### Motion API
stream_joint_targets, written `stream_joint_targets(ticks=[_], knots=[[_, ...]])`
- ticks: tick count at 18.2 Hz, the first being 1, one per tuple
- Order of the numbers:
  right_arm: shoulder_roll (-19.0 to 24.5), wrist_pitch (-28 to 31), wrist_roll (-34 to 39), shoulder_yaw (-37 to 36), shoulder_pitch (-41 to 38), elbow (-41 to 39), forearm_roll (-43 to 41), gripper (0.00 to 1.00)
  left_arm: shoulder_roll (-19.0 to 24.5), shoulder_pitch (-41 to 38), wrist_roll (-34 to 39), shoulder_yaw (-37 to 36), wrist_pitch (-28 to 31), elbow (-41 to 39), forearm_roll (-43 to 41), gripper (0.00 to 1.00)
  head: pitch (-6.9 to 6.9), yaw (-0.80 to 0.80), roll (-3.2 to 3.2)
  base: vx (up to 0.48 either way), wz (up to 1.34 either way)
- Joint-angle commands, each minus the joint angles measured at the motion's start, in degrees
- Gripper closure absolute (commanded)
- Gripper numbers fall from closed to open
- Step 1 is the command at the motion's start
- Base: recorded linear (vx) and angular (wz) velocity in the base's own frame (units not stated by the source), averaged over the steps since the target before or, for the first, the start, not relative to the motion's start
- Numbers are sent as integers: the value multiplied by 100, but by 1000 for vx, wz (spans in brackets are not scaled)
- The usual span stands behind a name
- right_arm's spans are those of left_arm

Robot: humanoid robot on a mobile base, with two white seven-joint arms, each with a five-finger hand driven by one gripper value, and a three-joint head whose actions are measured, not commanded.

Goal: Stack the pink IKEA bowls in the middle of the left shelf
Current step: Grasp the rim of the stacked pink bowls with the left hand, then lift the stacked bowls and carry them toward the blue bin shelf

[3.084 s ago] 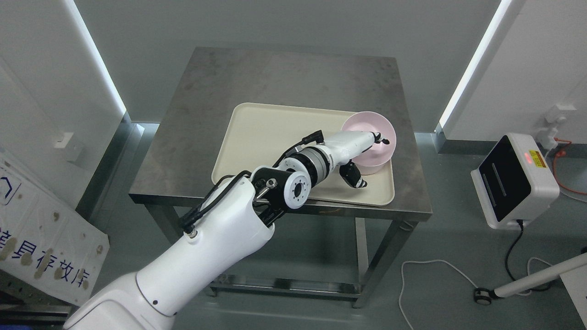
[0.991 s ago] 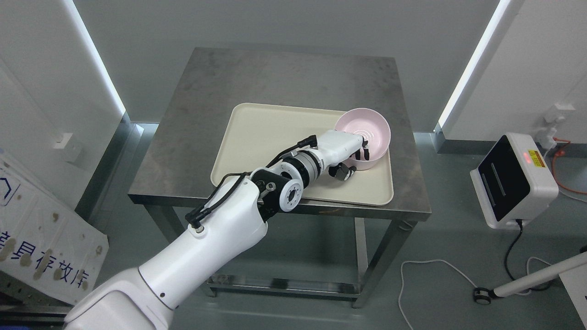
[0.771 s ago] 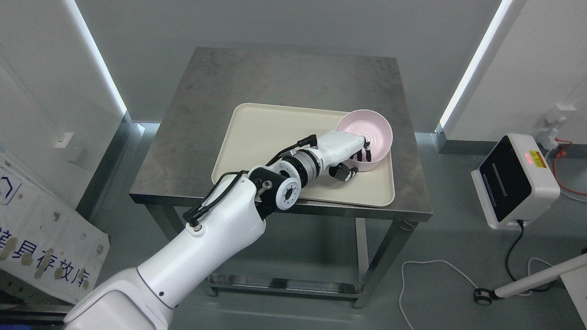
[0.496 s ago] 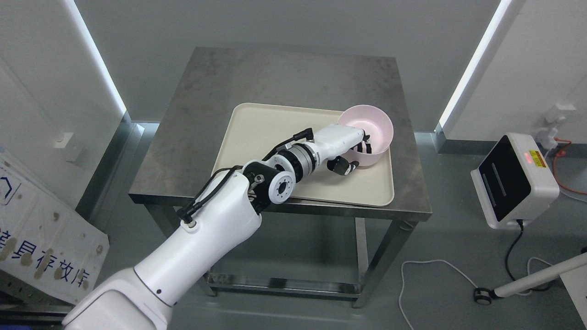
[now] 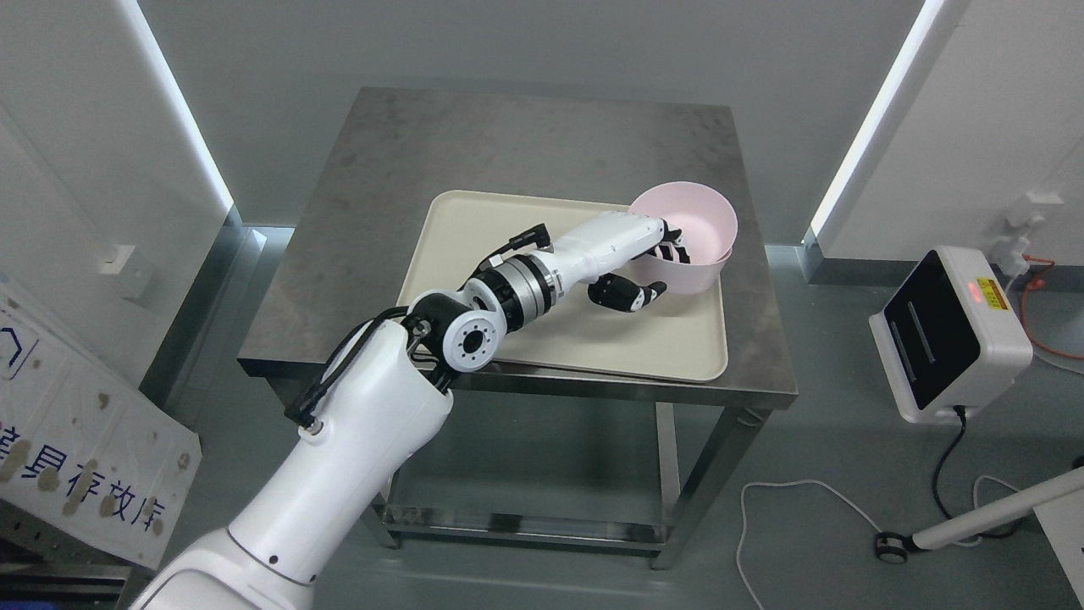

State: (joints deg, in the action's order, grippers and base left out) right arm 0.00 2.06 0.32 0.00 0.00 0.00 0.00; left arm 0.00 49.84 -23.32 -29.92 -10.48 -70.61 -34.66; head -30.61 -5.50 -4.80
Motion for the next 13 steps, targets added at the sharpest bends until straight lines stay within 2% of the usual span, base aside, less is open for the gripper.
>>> stream_joint_targets(ticks=[1, 3, 7, 13], knots=[[-100, -4, 3, -62, -9, -193, 0, 0, 100, -693, -426, 1918, -786, -1444, 11, 97, 0, 0, 0, 0, 0], [-100, -4, 3, -62, -9, -193, 0, 0, 100, -1019, -716, 2339, -1340, -1753, 29, 96, 0, 0, 0, 0, 0], [-100, -4, 3, -62, -9, -193, 0, 0, 100, -1301, -1375, 3288, -2457, -1833, 414, 95, 0, 0, 0, 0, 0], [-100, -4, 3, -62, -9, -193, 0, 0, 100, -1503, -1473, 3800, -3003, -1833, 1057, 95, 0, 0, 0, -3, 24]])
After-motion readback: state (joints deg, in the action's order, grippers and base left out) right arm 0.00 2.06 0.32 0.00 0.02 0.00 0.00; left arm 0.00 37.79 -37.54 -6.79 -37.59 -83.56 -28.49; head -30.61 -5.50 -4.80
